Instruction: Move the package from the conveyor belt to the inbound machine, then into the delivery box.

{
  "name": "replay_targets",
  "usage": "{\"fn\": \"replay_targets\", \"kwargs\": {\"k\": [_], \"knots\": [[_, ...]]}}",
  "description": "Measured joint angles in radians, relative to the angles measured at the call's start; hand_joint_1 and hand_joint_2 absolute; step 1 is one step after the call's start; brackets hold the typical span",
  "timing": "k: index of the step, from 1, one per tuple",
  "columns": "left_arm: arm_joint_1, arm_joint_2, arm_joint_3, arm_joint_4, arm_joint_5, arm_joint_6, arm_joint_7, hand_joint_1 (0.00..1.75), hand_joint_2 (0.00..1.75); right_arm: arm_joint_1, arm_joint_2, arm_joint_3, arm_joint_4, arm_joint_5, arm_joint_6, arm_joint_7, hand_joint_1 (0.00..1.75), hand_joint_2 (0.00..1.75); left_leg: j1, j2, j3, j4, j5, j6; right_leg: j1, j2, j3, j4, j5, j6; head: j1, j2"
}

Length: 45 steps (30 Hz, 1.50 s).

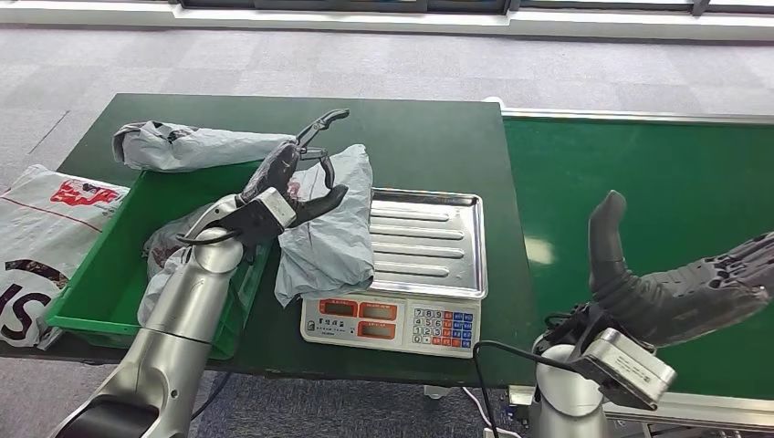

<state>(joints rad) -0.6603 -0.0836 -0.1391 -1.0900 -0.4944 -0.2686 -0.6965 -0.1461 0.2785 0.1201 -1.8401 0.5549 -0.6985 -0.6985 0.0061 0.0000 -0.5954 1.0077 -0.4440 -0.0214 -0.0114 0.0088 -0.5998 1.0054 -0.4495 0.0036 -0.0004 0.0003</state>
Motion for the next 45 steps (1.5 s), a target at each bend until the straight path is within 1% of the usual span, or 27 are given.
{"fn": "replay_targets", "kwargs": {"k": [3,7,11,18,32,35,39,43,45], "knots": [[-0.005,0.007,0.0,0.004,0.038,-0.002,0.053,0.0,1.75,0.002,0.0,-0.004,0.0,0.002,0.0,0.0,0.0,1.75,0.0,0.0,0.0,0.0,0.0,0.0,0.0,0.0,0.0,0.0,0.0,0.0,0.0,0.0],[-0.031,0.014,0.007,0.036,0.058,0.017,0.129,0.0,0.0,0.006,0.0,-0.016,0.0,0.007,0.0,0.0,0.0,1.75,0.0,0.0,0.0,0.0,0.0,0.0,0.0,0.0,0.0,0.0,0.0,0.0,0.0,0.0],[-0.053,0.014,0.012,0.074,0.071,0.036,0.16,0.0,0.0,0.007,0.0,-0.018,0.0,0.012,0.0,0.0,0.0,1.75,0.0,0.0,0.0,0.0,0.0,0.0,0.0,0.0,0.0,0.0,0.0,0.0,0.0,0.0],[-0.062,0.009,0.012,0.124,0.061,0.095,0.193,0.0,0.0,0.008,0.0,-0.027,0.0,0.02,0.0,0.0,0.0,1.75,0.0,0.0,0.0,0.0,0.0,0.0,0.0,0.0,0.0,0.0,0.0,0.0,0.0,0.0],[-0.07,0.004,0.011,0.196,0.007,0.108,0.272,0.0,0.0,0.009,0.0,-0.034,0.005,0.021,0.0,0.0,0.0,1.75,0.0,0.0,0.0,0.0,0.0,0.0,0.0,0.0,0.0,0.0,0.0,0.0,0.0,0.0],[-0.07,0.004,0.006,0.207,-0.007,0.115,0.285,0.0,0.0,0.009,0.0,-0.035,0.008,0.021,0.0,0.0,0.0,1.75,0.0,0.0,0.0,0.0,0.0,0.0,0.0,0.0,0.0,0.0,0.0,0.0,0.0,0.0],[-0.07,0.004,-0.013,0.238,-0.061,0.144,0.331,0.0,0.0,0.008,0.0,-0.035,0.013,0.025,0.0,0.0,0.0,1.75,0.0,0.0,0.0,0.0,0.0,0.0,0.0,0.0,0.0,0.0,0.0,0.0,0.0,0.0],[-0.068,0.004,-0.032,0.278,-0.081,0.162,0.338,0.0,0.0,0.008,0.0,-0.035,0.017,0.03,0.0,0.0,0.0,1.75,0.0,0.0,0.0,0.0,0.0,0.0,0.0,-0.001,0.0,0.0,0.0,0.0,0.0,0.0],[-0.065,0.004,-0.039,0.295,-0.09,0.168,0.337,0.0,0.87,0.008,0.0,-0.035,0.018,0.031,0.0,0.0,0.0,1.75,0.0,0.0,0.0,0.0,0.0,0.0,0.0,-0.001,0.0,0.0,0.0,0.0,0.0,0.0]]}}
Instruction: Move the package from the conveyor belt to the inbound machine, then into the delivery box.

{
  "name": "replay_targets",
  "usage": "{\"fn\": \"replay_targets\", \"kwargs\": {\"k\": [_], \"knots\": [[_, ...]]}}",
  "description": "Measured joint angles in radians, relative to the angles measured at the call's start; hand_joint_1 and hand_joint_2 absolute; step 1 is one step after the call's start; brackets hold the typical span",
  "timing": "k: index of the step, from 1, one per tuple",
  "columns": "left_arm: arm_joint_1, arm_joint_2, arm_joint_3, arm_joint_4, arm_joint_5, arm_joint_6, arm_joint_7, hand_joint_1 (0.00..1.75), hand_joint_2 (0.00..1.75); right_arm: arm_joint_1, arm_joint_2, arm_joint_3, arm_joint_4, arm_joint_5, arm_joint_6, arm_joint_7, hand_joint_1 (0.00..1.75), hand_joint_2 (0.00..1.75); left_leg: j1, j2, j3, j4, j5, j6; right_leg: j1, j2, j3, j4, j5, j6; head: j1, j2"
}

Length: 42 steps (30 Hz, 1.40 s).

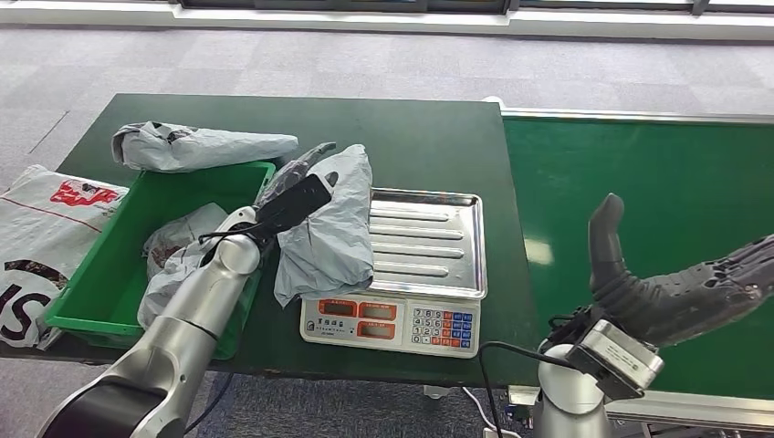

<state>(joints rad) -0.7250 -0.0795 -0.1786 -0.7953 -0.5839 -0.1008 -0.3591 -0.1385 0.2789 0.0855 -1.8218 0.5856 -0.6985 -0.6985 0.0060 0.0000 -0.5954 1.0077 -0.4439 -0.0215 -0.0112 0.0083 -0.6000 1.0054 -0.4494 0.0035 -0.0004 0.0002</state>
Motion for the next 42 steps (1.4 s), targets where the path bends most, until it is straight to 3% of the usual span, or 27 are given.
{"fn": "replay_targets", "kwargs": {"k": [2,14,22,30,32,34,36,42], "knots": [[0.006,0.0,-0.007,0.015,-0.009,0.005,0.0,0.0,1.75,0.0,0.0,0.0,0.001,0.0,0.0,0.0,0.0,1.75,0.0,0.0,0.0,0.0,0.0,0.0,0.0,0.0,0.0,0.0,0.0,0.0,0.0,0.0],[0.05,0.001,-0.043,0.074,-0.077,0.086,0.008,0.0,1.75,-0.001,0.0,0.0,0.016,-0.009,0.0,0.0,0.0,1.75,0.0,0.0,0.0,0.0,0.0,0.0,0.0,0.0,0.0,0.0,0.0,0.0,0.0,0.0],[0.056,0.002,-0.093,0.11,-0.195,0.21,0.081,0.0,1.75,-0.002,0.0,0.0,0.021,-0.008,0.0,0.0,0.0,1.75,0.0,-0.001,0.0,0.0,0.0,0.0,0.0,-0.001,0.0,0.0,0.0,0.0,0.0,0.0],[0.055,0.003,-0.138,0.145,-0.26,0.225,0.102,0.0,1.75,-0.002,0.0,0.0,0.025,-0.008,0.0,0.0,0.0,1.75,0.0,-0.002,0.0,0.0,0.0,0.0,0.0,-0.001,0.001,0.0,0.0,0.0,0.0,0.0],[0.052,0.003,-0.148,0.152,-0.28,0.228,0.109,0.74,1.75,-0.003,0.0,0.0,0.025,-0.008,0.0,0.0,0.0,1.75,0.0,-0.002,0.0,0.0,0.0,0.0,0.0,-0.001,0.001,0.0,0.0,0.0,0.0,0.0],[0.048,0.004,-0.159,0.16,-0.295,0.224,0.112,1.61,1.75,-0.003,0.0,0.0,0.025,-0.008,0.0,0.0,0.0,1.75,0.0,-0.002,0.0,0.0,0.0,0.0,0.0,-0.001,0.001,0.0,0.0,0.0,0.0,0.0],[0.043,0.005,-0.169,0.168,-0.305,0.214,0.113,1.75,1.75,-0.003,0.0,0.0,0.025,-0.008,0.0,0.0,0.0,1.75,0.0,-0.002,0.001,0.0,0.0,0.0,0.0,-0.002,0.002,0.0,0.0,0.0,0.0,0.0],[0.029,0.007,-0.179,0.183,-0.316,0.199,0.103,1.75,1.75,-0.002,0.0,0.0,0.025,-0.007,0.0,0.0,0.0,1.75,0.0,-0.002,0.002,0.0,0.0,0.0,0.0,-0.002,0.003,0.0,0.0,0.0,0.0,0.0]]}}
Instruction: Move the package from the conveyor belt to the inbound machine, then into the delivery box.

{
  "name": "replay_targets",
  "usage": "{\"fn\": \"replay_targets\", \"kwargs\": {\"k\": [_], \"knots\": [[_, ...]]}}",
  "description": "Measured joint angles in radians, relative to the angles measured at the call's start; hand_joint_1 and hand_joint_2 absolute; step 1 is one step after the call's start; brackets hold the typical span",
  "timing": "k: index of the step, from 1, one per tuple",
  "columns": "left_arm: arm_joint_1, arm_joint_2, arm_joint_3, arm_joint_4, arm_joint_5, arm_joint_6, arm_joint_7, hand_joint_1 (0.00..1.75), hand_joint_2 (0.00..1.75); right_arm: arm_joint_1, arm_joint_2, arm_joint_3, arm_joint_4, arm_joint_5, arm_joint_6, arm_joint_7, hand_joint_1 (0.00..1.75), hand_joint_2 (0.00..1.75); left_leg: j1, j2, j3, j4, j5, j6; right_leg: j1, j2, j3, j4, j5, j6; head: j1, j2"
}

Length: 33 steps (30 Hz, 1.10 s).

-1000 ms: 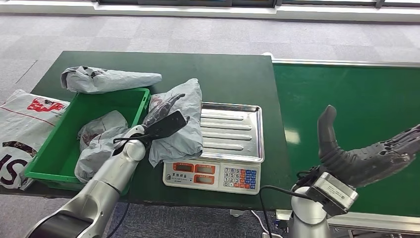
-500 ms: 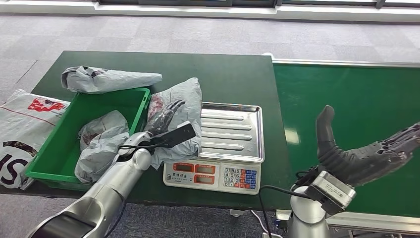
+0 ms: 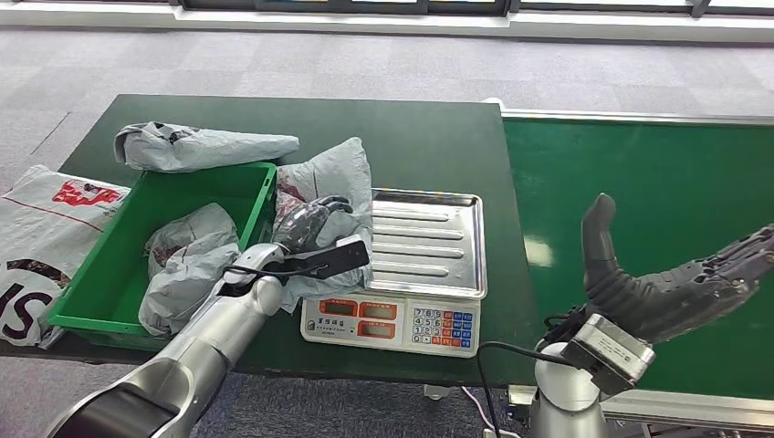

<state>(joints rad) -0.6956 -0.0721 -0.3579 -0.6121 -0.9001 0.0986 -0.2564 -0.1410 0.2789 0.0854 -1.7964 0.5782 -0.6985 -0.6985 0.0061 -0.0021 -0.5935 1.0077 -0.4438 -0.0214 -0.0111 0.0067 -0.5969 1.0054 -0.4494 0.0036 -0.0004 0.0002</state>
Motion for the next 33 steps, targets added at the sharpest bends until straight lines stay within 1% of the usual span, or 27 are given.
{"fn": "replay_targets", "kwargs": {"k": [16,19,22,26,29,33], "knots": [[-0.016,0.002,0.0,0.005,-0.014,0.001,-0.005,1.75,1.75,0.0,0.0,0.0,0.0,-0.003,0.0,0.0,0.0,1.75,0.0,0.0,0.001,0.0,0.0,0.0,0.0,0.0,0.001,0.0,0.0,0.0,0.0,0.0],[-0.015,0.002,0.0,0.005,-0.017,0.015,-0.002,1.75,1.75,0.0,0.0,0.0,0.0,-0.003,0.0,0.0,0.0,1.75,0.0,0.0,0.001,0.0,0.0,0.0,0.0,0.0,0.001,0.0,0.0,0.0,0.0,0.0],[-0.009,0.004,0.0,-0.001,-0.03,0.066,0.014,1.75,1.75,0.0,0.0,0.0,0.0,-0.002,0.0,0.0,0.0,1.75,0.0,0.0,0.001,0.0,0.0,0.0,0.0,0.0,0.001,0.0,0.0,0.0,0.0,0.0],[0.011,0.012,0.0,-0.03,-0.087,0.189,0.072,1.75,1.75,0.001,0.0,0.0,-0.001,0.003,0.0,0.0,0.0,1.75,0.0,0.001,0.001,0.0,0.0,0.0,0.0,0.001,0.0,0.0,0.0,0.0,0.0,0.0],[0.032,0.029,0.004,-0.092,-0.15,0.295,0.135,1.75,1.75,0.002,0.0,0.0,-0.006,0.006,0.0,0.0,0.0,1.75,0.0,0.002,0.0,0.0,0.0,0.0,0.0,0.001,-0.001,0.0,0.0,0.0,0.0,0.0],[0.072,0.061,0.023,-0.208,-0.233,0.38,0.206,1.75,1.75,0.003,0.0,0.0,-0.013,0.006,0.0,0.0,0.0,1.75,0.0,0.002,-0.001,0.0,0.0,0.0,0.001,0.001,-0.002,0.0,0.0,0.0,0.0,0.0]]}}
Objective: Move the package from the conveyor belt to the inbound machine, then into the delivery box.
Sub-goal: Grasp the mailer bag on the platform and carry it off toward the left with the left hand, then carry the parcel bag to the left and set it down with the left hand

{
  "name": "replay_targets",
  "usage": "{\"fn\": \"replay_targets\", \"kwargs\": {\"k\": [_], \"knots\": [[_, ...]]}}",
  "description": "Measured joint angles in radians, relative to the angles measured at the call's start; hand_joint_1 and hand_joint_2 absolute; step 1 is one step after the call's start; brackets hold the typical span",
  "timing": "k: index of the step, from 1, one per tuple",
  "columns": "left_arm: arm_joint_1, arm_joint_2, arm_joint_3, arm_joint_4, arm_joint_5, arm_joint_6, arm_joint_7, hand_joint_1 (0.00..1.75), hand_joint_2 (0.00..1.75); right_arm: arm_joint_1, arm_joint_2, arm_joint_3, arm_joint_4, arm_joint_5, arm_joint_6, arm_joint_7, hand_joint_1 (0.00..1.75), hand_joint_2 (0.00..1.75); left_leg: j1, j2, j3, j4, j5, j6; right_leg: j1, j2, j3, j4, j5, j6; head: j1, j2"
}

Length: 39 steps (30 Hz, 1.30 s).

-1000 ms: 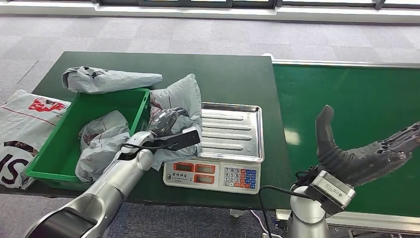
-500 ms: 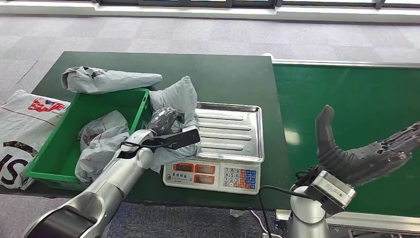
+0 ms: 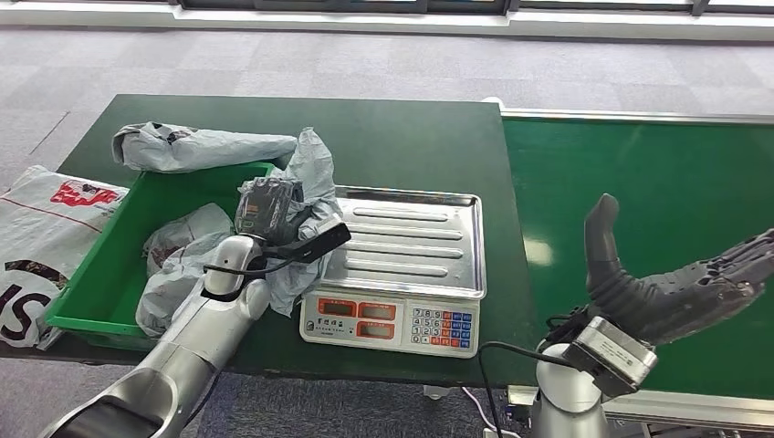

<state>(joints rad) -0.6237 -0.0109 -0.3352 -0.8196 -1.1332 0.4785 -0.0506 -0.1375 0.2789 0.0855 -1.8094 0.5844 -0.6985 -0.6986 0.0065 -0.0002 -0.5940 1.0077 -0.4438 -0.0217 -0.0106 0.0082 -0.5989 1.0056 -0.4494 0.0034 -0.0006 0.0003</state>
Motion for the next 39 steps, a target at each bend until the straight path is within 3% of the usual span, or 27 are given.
{"fn": "replay_targets", "kwargs": {"k": [11,16,21,30,38,39], "knots": [[0.148,0.033,0.113,-0.351,-0.195,0.07,0.102,1.75,1.75,0.017,0.0,0.0,-0.015,-0.009,0.0,0.0,0.0,1.75,0.0,0.0,-0.002,0.0,-0.001,0.0,0.0,0.001,-0.003,0.0,0.0,0.0,0.0,0.0],[0.181,0.032,0.147,-0.422,-0.251,0.082,0.115,1.75,1.75,0.028,0.0,-0.004,-0.023,-0.009,0.0,0.0,0.0,1.75,0.0,0.001,-0.002,0.0,-0.001,0.0,0.0,0.001,-0.003,0.0,0.0,0.0,0.0,0.0],[0.187,0.031,0.193,-0.451,-0.335,0.154,0.159,1.75,1.75,0.033,0.0,-0.006,-0.023,-0.01,0.0,0.0,0.0,1.75,0.0,0.001,-0.002,0.0,0.0,0.0,0.0,0.001,-0.003,0.0,0.0,0.0,0.0,0.0],[0.164,0.031,0.282,-0.422,-0.339,0.209,0.145,1.75,1.75,0.033,0.0,-0.006,-0.023,-0.016,0.0,0.0,0.0,1.75,0.0,0.0,-0.002,0.0,0.0,0.0,0.0,0.001,-0.003,0.0,0.0,0.0,0.0,0.0],[0.008,0.031,0.296,-0.131,-0.354,0.095,0.089,1.75,1.75,0.033,0.0,-0.006,-0.023,-0.023,0.0,-0.001,0.0,1.75,0.0,-0.001,-0.002,0.0,0.001,0.0,0.0,-0.001,-0.002,0.0,0.0,0.0,0.0,0.0],[-0.016,0.031,0.296,-0.082,-0.356,0.076,0.09,1.35,1.75,0.033,0.0,-0.006,-0.023,-0.025,0.0,-0.001,0.0,1.75,0.0,-0.001,-0.002,0.0,0.001,0.0,0.0,-0.001,-0.002,0.0,0.001,0.0,0.0,0.0]]}}
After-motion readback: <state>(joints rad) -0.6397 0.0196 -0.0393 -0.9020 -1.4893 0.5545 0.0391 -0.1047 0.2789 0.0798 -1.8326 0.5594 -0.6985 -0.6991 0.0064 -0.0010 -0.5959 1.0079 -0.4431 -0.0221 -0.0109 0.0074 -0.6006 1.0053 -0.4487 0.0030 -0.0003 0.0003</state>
